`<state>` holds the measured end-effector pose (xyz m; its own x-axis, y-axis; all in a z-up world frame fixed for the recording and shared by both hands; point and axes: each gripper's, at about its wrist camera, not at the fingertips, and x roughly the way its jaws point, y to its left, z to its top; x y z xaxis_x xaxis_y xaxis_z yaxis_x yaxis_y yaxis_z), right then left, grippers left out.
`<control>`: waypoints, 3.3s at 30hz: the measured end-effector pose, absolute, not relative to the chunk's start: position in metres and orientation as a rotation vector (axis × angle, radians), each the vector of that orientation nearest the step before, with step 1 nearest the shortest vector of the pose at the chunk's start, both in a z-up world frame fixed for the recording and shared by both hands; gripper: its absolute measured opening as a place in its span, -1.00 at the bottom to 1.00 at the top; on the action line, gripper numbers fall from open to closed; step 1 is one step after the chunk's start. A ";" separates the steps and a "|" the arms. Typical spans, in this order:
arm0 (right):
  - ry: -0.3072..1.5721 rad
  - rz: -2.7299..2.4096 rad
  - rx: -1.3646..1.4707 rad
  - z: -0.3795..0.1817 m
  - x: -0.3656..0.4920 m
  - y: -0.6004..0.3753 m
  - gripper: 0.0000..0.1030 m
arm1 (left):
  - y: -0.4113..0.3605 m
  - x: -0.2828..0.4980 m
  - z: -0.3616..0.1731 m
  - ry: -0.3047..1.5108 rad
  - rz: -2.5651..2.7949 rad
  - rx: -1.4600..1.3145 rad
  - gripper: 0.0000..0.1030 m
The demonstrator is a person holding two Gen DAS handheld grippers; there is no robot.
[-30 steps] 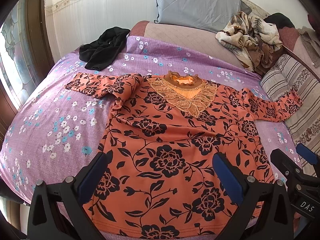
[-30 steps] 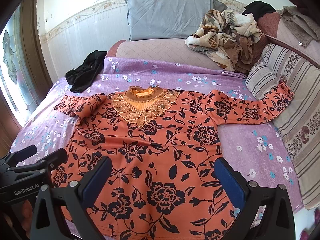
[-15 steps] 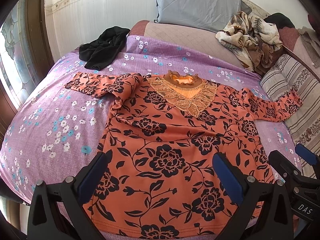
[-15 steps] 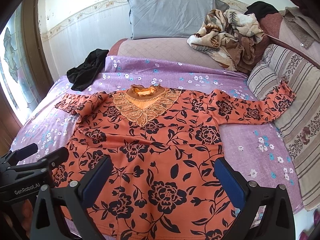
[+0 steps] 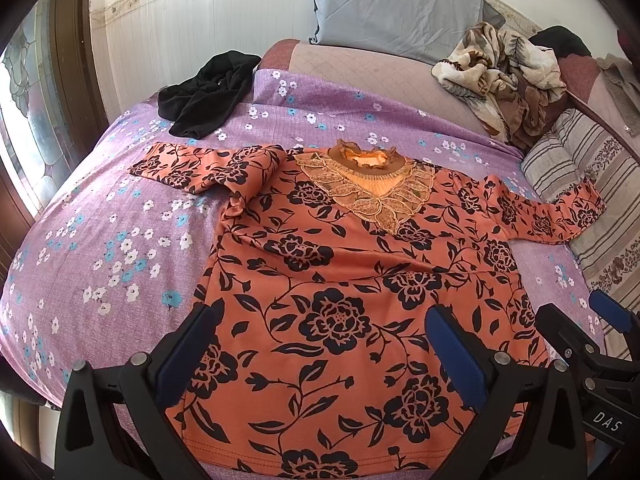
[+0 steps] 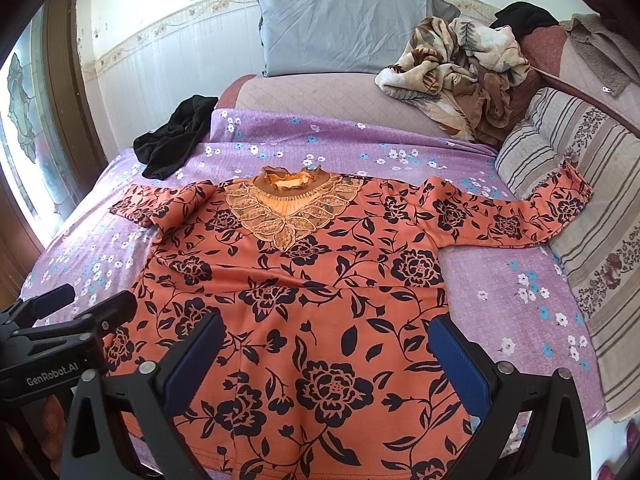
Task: Fold small clothes
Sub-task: 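Move the right tool to the blouse sleeve cuff and grasp it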
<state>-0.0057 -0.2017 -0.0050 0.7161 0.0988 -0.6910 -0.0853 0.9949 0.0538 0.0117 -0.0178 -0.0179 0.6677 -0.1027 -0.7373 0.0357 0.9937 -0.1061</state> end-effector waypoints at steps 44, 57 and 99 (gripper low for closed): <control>0.771 -0.646 0.281 -0.068 0.284 -0.622 -0.60 | 0.094 0.102 -0.145 1.087 0.186 -0.274 1.00; 0.499 -0.140 0.217 0.066 0.260 -0.469 -0.93 | 0.112 0.087 -0.140 1.032 0.197 -0.358 1.00; 0.677 -0.273 1.328 -0.178 0.307 -0.574 -0.80 | 0.123 0.083 -0.144 1.032 0.261 -0.278 1.00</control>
<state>0.3067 -0.5741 -0.1780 0.7809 0.1903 -0.5950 0.5496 0.2437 0.7991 0.0834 0.1231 -0.1436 0.4883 0.0819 -0.8689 -0.3406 0.9345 -0.1033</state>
